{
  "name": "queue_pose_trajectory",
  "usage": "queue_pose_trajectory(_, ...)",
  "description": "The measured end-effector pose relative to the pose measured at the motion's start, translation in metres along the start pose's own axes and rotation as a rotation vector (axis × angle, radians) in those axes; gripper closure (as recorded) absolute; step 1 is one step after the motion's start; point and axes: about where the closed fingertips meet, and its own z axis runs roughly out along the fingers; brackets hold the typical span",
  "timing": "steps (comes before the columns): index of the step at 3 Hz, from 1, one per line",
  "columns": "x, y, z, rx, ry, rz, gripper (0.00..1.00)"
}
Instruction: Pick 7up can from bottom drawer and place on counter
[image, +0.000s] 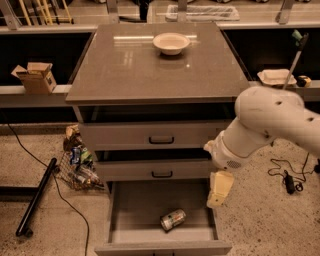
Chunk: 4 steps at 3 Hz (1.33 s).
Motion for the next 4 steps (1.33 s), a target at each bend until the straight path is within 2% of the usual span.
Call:
queue_pose_trajectory(2,0.014,-0.033,0.117,-0.051,-0.115,-0.049,0.00)
queue_pose_trajectory(3,0.022,-0.039,0.182,-0.105,-0.215,-0.032,0.00)
queue_pose_trajectory(4,0.022,-0.039,0.182,-0.105,-0.215,-0.032,0.00)
